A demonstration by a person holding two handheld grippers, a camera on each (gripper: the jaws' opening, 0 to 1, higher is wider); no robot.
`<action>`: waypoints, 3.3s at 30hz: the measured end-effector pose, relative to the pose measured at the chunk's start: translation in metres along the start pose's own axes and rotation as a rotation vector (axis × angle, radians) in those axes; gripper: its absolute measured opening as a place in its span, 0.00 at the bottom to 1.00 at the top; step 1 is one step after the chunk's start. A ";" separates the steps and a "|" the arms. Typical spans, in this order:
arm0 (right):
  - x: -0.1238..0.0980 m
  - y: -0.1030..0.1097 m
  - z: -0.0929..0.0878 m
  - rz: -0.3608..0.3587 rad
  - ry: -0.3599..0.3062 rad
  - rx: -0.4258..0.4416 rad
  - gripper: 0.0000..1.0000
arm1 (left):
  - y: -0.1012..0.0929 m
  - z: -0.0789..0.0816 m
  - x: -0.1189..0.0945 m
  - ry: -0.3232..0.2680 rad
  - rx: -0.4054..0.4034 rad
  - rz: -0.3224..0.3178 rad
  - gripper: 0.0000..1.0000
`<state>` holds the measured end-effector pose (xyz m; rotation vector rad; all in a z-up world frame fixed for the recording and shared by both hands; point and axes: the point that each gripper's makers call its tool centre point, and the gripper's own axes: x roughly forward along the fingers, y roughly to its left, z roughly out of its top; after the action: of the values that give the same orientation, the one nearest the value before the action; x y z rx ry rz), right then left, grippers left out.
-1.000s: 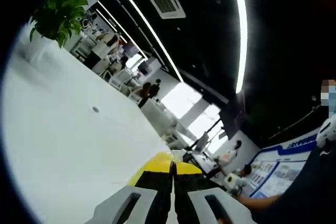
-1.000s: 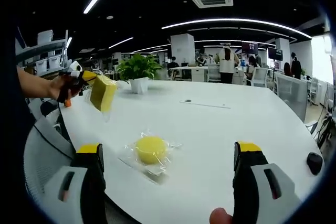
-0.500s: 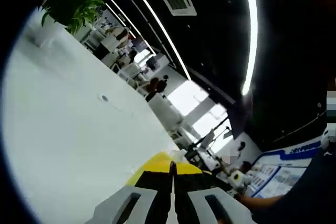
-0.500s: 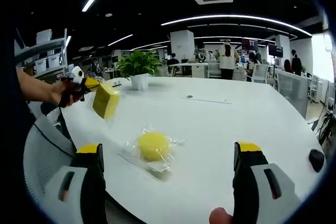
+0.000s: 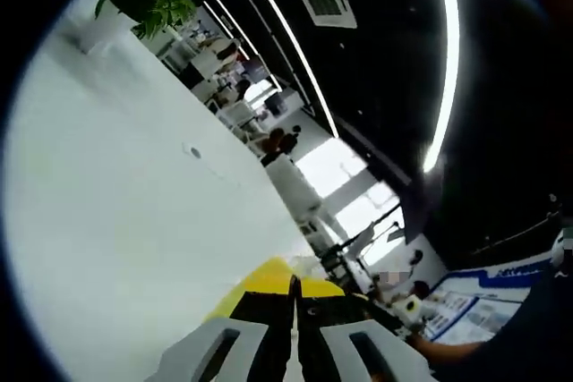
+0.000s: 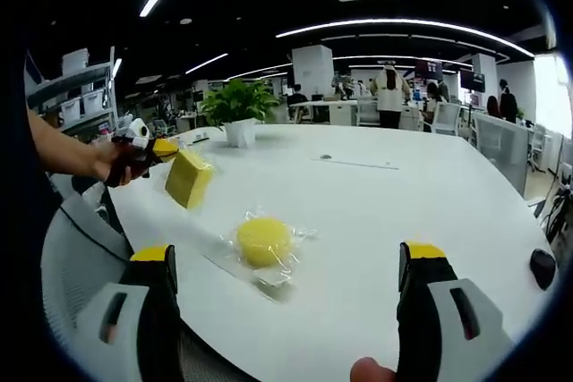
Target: Compare the silicone blocks by pressing each to a similar depth, holding the contact briefly, and releasing to observe deformation and rebound differences across the visible hardness samples.
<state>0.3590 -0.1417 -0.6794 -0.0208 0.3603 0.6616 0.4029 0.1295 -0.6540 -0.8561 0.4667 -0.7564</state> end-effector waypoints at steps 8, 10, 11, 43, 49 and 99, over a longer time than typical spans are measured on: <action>0.002 -0.005 -0.006 0.004 0.012 0.027 0.97 | 0.021 -0.005 0.001 0.035 -0.010 0.048 0.00; 0.002 -0.004 -0.006 0.007 0.016 0.035 0.97 | 0.026 -0.001 0.001 0.022 -0.006 0.058 0.00; 0.003 -0.004 -0.007 0.008 0.017 0.036 0.97 | 0.028 -0.001 0.001 0.021 -0.003 0.058 0.00; 0.009 0.002 -0.013 0.026 0.060 0.067 0.97 | 0.097 -0.026 -0.013 0.340 0.416 0.209 0.00; 0.012 0.004 -0.013 0.035 0.067 0.059 0.97 | 0.110 -0.017 -0.009 0.277 0.383 0.226 0.00; 0.007 -0.008 -0.008 0.013 0.021 0.110 0.97 | 0.134 0.042 -0.029 0.190 0.497 0.548 0.74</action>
<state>0.3663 -0.1456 -0.6901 0.0794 0.4167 0.6541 0.4653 0.2294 -0.7357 -0.1704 0.6145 -0.4129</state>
